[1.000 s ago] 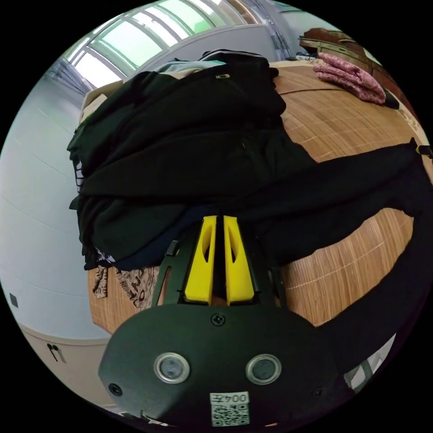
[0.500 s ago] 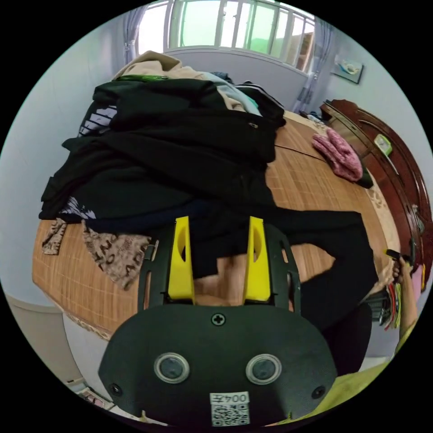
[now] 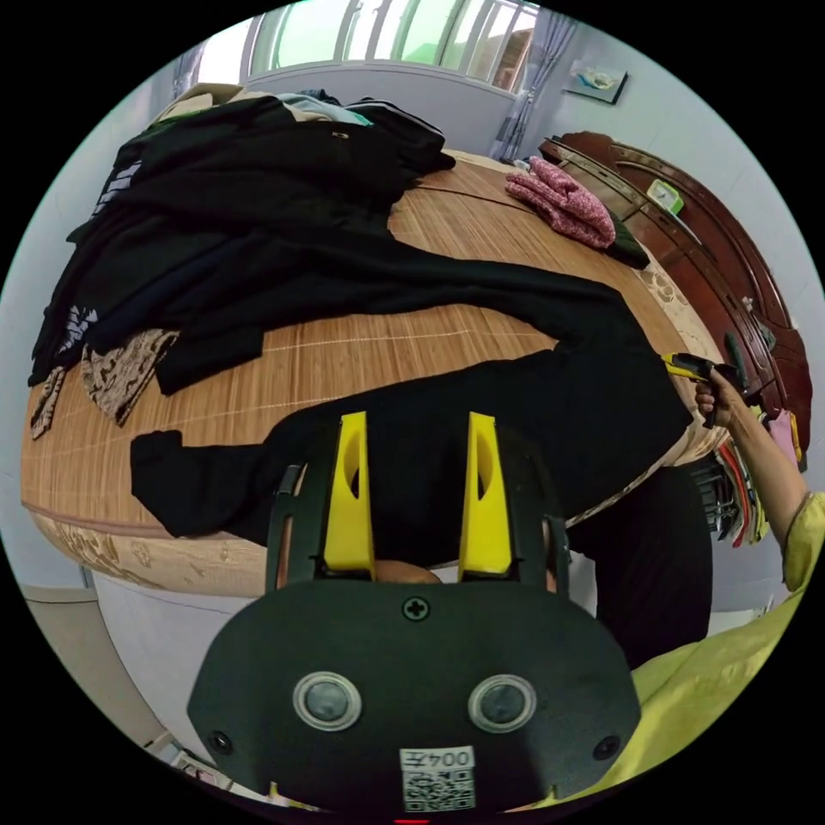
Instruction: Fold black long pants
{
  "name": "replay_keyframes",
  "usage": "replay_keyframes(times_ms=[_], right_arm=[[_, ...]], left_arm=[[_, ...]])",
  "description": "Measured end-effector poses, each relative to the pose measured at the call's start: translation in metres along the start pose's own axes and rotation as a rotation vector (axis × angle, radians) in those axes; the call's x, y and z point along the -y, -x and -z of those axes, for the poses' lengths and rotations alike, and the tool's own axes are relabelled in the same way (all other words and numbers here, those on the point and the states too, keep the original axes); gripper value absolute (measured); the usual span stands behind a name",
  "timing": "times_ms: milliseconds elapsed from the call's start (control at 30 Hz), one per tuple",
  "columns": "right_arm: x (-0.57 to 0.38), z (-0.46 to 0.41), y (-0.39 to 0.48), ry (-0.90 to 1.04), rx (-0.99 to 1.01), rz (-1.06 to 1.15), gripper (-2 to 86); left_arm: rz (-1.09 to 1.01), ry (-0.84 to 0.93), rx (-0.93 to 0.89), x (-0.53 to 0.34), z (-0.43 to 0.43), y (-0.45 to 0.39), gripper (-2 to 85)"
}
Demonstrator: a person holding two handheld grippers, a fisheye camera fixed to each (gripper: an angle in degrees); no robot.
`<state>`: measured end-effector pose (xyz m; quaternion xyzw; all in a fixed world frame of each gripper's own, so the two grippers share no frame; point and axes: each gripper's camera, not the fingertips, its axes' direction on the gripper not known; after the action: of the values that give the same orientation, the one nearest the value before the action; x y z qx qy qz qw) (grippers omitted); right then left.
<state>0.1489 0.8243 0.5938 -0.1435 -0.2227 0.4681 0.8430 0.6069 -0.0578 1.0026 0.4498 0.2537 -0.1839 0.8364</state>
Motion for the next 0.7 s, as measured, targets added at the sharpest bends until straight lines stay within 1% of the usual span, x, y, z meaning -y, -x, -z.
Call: replay_keyframes(times_ms=[100, 167, 233, 367, 600, 700], right_arm=[[-0.003, -0.006, 0.025, 0.003, -0.089, 0.102, 6.4], [-0.009, -0.012, 0.046, -0.024, -0.229, 0.199, 5.6], [-0.011, -0.013, 0.055, -0.022, -0.266, 0.223, 4.4], [-0.009, -0.014, 0.068, 0.017, -0.34, 0.295, 2.9], [-0.003, -0.007, 0.057, 0.019, -0.48, 0.296, 2.3], [0.002, 0.0, 0.034, 0.036, -0.559, 0.228, 2.2]], left_arm=[[-0.03, 0.045, 0.027, 0.004, -0.013, -0.014, 14.1], [-0.039, 0.041, 0.057, 0.004, -0.017, -0.022, 13.6], [-0.054, 0.034, 0.102, 0.005, -0.016, -0.034, 13.0], [-0.071, 0.048, 0.105, 0.011, -0.012, -0.048, 12.7], [-0.104, 0.063, 0.015, 0.036, -0.011, -0.084, 12.8], [-0.14, 0.062, -0.04, 0.055, -0.016, -0.113, 12.8]])
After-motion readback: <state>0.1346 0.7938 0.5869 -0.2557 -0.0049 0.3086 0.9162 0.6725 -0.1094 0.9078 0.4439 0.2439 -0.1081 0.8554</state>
